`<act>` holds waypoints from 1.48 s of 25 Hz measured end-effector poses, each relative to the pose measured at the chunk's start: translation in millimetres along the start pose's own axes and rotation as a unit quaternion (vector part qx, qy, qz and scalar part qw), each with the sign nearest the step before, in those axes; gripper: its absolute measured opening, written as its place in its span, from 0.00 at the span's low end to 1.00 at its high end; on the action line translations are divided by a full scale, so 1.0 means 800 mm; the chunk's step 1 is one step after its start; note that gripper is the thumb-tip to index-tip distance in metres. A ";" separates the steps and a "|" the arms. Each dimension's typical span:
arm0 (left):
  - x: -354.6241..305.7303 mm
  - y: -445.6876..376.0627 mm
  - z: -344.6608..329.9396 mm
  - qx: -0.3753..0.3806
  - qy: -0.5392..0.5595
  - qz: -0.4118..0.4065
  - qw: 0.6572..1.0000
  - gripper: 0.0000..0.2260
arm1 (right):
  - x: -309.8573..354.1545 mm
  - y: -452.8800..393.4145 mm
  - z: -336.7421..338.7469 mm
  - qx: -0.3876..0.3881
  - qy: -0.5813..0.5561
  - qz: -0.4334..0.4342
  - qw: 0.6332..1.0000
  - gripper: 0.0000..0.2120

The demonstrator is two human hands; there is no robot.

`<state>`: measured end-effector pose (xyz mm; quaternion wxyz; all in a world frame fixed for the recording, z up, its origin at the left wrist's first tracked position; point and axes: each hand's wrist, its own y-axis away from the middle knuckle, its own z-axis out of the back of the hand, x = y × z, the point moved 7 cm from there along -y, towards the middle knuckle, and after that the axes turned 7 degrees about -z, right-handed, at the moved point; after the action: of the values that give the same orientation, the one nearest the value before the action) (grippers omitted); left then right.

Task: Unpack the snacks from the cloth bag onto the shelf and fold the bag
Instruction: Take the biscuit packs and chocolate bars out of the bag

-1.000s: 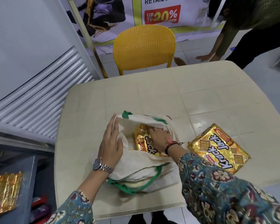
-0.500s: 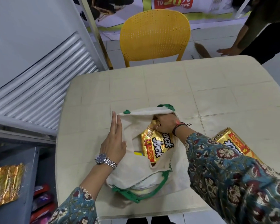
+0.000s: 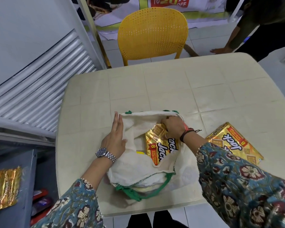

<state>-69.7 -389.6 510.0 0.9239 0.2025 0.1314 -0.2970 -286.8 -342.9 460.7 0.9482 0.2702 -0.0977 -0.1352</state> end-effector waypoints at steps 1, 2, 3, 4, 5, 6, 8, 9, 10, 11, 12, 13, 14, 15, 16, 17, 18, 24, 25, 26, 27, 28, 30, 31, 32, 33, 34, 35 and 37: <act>0.000 0.002 0.000 0.001 0.001 -0.001 1.000 0.42 | -0.003 0.011 -0.001 -0.004 -0.007 -0.001 1.000 0.25; -0.002 0.004 0.000 0.001 0.001 -0.004 1.000 0.42 | -0.004 0.023 -0.003 0.000 -0.013 0.002 1.000 0.25; -0.004 0.006 0.000 0.001 0.000 -0.008 1.000 0.42 | -0.003 0.034 -0.008 0.010 -0.011 0.002 1.000 0.26; -0.007 0.008 0.001 0.000 -0.002 -0.014 1.000 0.42 | -0.003 0.044 -0.012 0.015 -0.007 -0.001 1.000 0.27; -0.010 0.011 0.003 -0.002 -0.002 -0.021 1.000 0.42 | -0.003 0.052 -0.015 0.014 0.002 -0.008 1.000 0.28; -0.014 0.013 0.004 -0.003 -0.002 -0.027 1.000 0.42 | -0.003 0.059 -0.016 0.006 0.010 -0.016 1.000 0.28; -0.020 0.018 0.009 -0.007 -0.003 -0.041 0.999 0.42 | -0.004 0.070 -0.015 -0.008 0.010 -0.034 0.999 0.28; -0.021 0.019 0.012 -0.009 -0.003 -0.043 0.999 0.43 | -0.005 0.072 -0.014 -0.005 0.004 -0.041 0.999 0.29; -0.021 0.021 0.014 -0.011 -0.002 -0.042 0.999 0.43 | -0.005 0.074 -0.014 0.003 0.007 -0.043 0.999 0.30; -0.022 0.024 0.017 -0.012 0.000 -0.039 0.999 0.43 | -0.002 0.077 -0.016 0.018 0.025 -0.041 0.999 0.31; -0.021 0.027 0.018 -0.012 0.001 -0.036 0.999 0.43 | 0.000 0.079 -0.024 0.035 0.053 -0.039 0.997 0.31; -0.022 0.028 0.019 -0.010 0.002 -0.035 0.999 0.42 | 0.003 0.081 -0.032 0.044 0.073 -0.037 0.996 0.32; -0.023 0.030 0.020 -0.007 0.002 -0.038 0.999 0.42 | 0.005 0.082 -0.039 0.044 0.072 -0.040 0.996 0.34; -0.024 0.031 0.020 -0.001 0.001 -0.040 0.999 0.42 | 0.005 0.080 -0.045 0.038 0.054 -0.045 0.997 0.37; -0.024 0.031 0.019 0.007 0.000 -0.043 0.999 0.42 | 0.004 0.077 -0.049 0.034 0.030 -0.053 0.998 0.40; -0.026 0.032 0.018 0.013 0.001 -0.047 0.999 0.42 | 0.003 0.074 -0.050 0.033 0.015 -0.056 0.998 0.41; -0.029 0.032 0.018 0.018 0.002 -0.053 0.998 0.42 | 0.003 0.069 -0.049 0.034 0.006 -0.058 0.998 0.42; -0.039 0.028 0.010 0.019 0.024 -0.089 0.996 0.42 | 0.008 0.039 -0.047 0.076 0.052 -0.059 0.994 0.46; -0.037 0.027 0.009 0.017 0.026 -0.087 0.996 0.42 | 0.011 0.037 -0.043 0.075 0.063 -0.050 0.994 0.46; -0.034 0.025 0.007 0.015 0.027 -0.080 0.996 0.42 | 0.014 0.033 -0.040 0.071 0.067 -0.040 0.994 0.47; -0.030 0.023 0.006 0.015 0.028 -0.071 0.997 0.42 | 0.017 0.030 -0.038 0.070 0.069 -0.031 0.995 0.47; -0.025 0.021 0.003 0.016 0.028 -0.062 0.998 0.42 | 0.019 0.027 -0.039 0.076 0.062 -0.026 0.995 0.48; -0.014 0.016 -0.002 0.019 0.026 -0.051 0.998 0.42 | 0.020 0.019 -0.043 0.088 0.052 -0.021 0.995 0.47; -0.010 0.015 -0.004 0.022 0.024 -0.048 0.998 0.41 | 0.020 0.015 -0.044 0.092 0.049 -0.018 0.994 0.47; -0.007 0.014 -0.007 0.025 0.024 -0.044 0.998 0.41 | 0.020 0.012 -0.045 0.100 0.043 -0.018 0.994 0.46; -0.004 0.014 -0.010 0.026 0.026 -0.040 0.999 0.41 | 0.020 0.009 -0.047 0.108 0.038 -0.017 0.993 0.45; -0.002 0.015 -0.014 0.027 0.029 -0.038 0.998 0.40 | 0.021 0.008 -0.047 0.119 0.026 -0.016 0.992 0.45; -0.002 0.015 -0.016 0.027 0.033 -0.038 0.998 0.40 | 0.022 0.006 -0.048 0.125 0.012 -0.014 0.992 0.46; -0.002 0.013 -0.020 0.021 0.034 -0.039 0.998 0.39 | 0.026 0.006 -0.048 0.136 -0.003 -0.007 0.991 0.47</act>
<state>-66.3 -374.2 499.7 0.9021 0.2270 0.1644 -0.3282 -256.4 -326.2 433.4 0.9015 0.3970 -0.1161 -0.1276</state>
